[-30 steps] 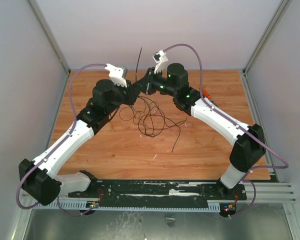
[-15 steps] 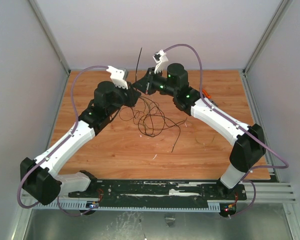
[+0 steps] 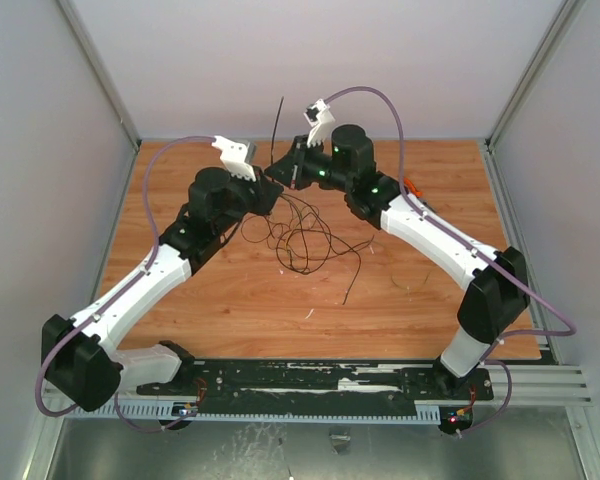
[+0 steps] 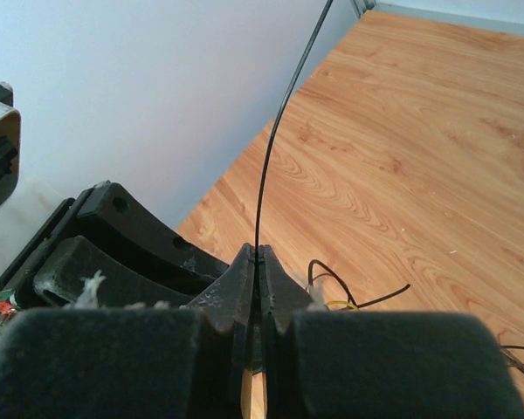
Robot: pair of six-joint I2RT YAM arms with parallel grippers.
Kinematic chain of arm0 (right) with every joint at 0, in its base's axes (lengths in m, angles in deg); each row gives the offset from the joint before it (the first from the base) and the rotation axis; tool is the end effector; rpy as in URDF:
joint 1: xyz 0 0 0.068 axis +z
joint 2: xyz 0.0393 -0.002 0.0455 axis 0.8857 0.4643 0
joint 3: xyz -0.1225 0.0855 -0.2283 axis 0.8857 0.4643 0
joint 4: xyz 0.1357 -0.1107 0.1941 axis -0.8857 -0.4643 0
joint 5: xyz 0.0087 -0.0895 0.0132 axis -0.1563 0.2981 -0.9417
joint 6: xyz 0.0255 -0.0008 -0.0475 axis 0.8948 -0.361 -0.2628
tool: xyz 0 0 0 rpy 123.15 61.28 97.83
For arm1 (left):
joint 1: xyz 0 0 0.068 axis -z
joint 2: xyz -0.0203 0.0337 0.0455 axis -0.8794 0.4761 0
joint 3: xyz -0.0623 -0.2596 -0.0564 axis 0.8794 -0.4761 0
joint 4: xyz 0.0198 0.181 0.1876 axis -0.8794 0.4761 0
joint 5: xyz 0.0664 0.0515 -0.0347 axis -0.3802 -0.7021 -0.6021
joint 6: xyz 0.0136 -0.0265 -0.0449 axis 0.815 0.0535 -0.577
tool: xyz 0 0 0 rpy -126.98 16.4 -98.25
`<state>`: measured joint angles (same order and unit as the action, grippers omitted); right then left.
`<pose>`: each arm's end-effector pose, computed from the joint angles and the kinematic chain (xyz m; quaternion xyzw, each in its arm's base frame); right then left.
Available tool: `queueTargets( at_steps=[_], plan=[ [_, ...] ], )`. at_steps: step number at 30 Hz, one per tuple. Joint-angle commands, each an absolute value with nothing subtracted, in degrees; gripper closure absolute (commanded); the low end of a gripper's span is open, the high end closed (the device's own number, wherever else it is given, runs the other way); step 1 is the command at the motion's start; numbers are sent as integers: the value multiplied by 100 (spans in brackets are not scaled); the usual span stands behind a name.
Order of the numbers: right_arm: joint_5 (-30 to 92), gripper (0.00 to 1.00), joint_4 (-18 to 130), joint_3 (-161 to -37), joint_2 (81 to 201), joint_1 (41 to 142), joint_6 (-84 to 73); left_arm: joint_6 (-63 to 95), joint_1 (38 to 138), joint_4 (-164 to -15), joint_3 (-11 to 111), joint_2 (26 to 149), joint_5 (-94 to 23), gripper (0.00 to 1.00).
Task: Zip-tie the wires
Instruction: Adjust the cable at the center of the board.
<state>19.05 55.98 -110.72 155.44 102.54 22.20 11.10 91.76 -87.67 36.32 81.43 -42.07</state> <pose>0.3002 0.2693 0.3851 -0.1499 0.7392 0.4922 0.4346 0.2462 -0.1444 0.3533 0.1030 0.7615 -0.2620 0.5839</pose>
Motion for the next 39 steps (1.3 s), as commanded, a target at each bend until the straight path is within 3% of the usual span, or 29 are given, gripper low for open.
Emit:
queueTargets(
  at_steps=[1, 15, 27, 35, 39],
  plan=[
    [1883, 100, 5960, -11686, 15506, 10257, 2212, 982, 9179, -8618, 3255, 8104, -4219, 94],
    [1779, 100, 5922, -12102, 15560, 10243, 2371, 734, 9189, -9094, 2341, 8211, -4369, 95],
    [1863, 100, 6012, -11828, 15257, 10224, 2363, 675, 9236, -9250, 2301, 8436, -4342, 95],
    [1788, 100, 5729, -11043, 14837, 10016, 2024, 663, 9242, -8965, 2971, 8278, -4170, 96],
    [1808, 68, 5740, -10356, 14266, 9779, 1899, 651, 9279, -8824, 3341, 8291, -4079, 98]
  ],
)
